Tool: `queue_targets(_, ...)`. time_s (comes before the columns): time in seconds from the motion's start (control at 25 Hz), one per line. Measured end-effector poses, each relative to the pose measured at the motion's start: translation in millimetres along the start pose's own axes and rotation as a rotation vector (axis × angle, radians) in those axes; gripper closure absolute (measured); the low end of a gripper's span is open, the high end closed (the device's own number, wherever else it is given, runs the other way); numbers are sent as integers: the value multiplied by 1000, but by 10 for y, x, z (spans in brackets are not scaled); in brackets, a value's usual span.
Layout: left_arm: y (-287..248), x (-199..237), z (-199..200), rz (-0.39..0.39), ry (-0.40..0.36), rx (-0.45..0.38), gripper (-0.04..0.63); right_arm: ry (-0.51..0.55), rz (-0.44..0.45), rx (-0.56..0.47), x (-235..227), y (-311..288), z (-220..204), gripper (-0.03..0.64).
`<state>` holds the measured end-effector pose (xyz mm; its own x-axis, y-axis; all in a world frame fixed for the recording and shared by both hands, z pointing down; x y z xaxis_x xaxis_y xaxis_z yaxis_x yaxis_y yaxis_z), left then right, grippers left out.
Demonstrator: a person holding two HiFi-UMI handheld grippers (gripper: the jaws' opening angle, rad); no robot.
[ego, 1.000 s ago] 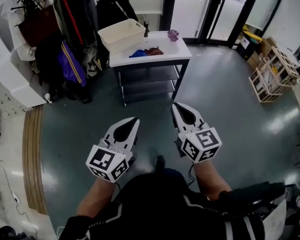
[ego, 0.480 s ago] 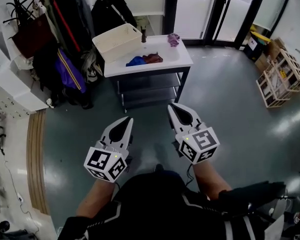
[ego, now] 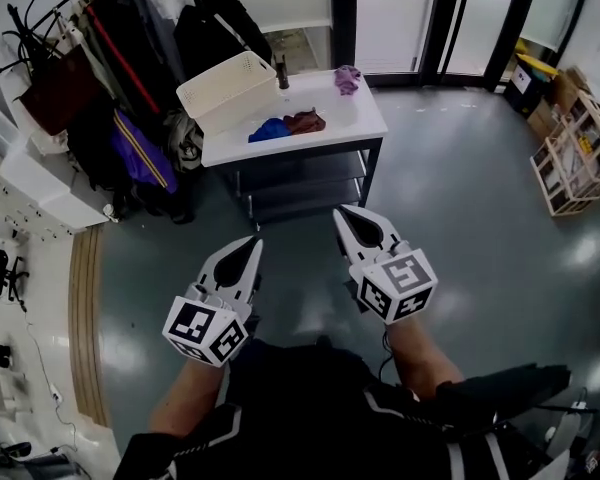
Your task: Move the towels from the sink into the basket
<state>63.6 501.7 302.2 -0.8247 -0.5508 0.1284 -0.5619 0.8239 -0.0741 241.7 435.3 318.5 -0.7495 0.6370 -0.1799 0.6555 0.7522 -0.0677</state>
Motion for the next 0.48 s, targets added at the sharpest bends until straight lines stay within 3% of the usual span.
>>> queue_targets(0.12, -99, 28, 4, 12, -5, -3, 589, -14, 0, 2, -131, -35, -26, 615)
queue_targets(0.28, -240, 232, -20, 110, 58, -38, 589, -37, -28, 9, -348, -121, -62, 615)
queue_targets(0.48, -451, 424, -45, 79, 62, -34, 589, -29, -55, 15, -510, -305, -45, 615)
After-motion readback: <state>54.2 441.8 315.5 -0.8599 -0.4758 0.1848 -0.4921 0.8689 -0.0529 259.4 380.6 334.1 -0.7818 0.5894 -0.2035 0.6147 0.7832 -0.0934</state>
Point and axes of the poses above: the fingertips, and each gripper's own axes: y backward along the fingers, x to its left, z out of its top, the point moved 5 cm from there along y, backward along the fingers, and after that the axes turned 2 degrees about -z, right-handed, at the moved point
